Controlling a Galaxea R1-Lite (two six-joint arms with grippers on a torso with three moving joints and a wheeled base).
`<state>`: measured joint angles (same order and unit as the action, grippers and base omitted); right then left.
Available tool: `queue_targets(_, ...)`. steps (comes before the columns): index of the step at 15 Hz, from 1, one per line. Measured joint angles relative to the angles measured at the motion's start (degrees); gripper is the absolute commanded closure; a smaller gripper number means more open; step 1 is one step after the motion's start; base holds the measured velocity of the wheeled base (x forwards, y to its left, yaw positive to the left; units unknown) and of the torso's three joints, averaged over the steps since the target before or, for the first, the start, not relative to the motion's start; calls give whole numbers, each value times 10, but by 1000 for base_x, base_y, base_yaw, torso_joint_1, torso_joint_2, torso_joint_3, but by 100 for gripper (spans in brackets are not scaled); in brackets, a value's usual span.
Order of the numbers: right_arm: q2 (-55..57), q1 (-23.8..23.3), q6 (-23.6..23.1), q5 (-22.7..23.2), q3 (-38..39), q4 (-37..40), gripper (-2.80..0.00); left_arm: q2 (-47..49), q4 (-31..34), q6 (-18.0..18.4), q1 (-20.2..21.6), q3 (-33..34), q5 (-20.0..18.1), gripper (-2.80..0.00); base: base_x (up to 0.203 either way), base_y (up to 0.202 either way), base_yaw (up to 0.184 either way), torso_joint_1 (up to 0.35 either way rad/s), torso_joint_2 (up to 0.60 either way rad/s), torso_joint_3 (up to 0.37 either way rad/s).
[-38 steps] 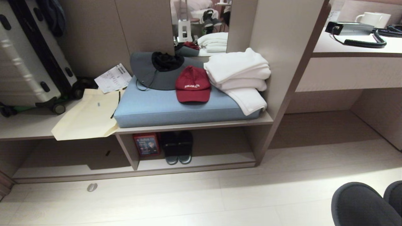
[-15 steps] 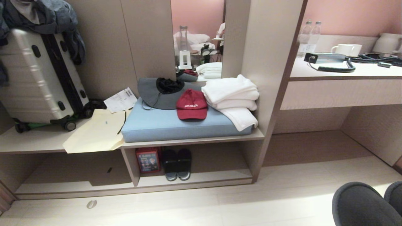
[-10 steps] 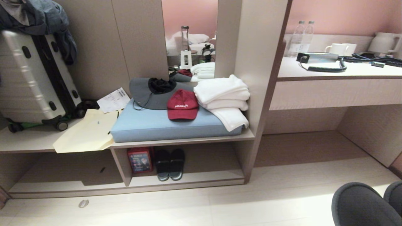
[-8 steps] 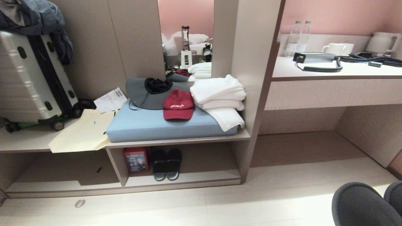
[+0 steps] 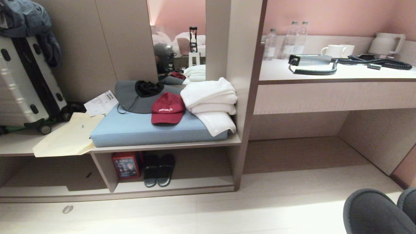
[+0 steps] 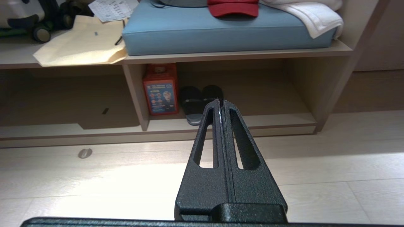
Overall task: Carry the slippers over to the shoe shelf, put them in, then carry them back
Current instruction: Place the slippers on the floor
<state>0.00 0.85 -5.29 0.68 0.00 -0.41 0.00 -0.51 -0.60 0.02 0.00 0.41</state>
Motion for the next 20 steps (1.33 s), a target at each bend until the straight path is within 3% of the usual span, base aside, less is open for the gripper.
queue_targets(20,0,0,-2,0,0,0,0,0,2,0,0,0,1,0,0,-197,2,2,1,2)
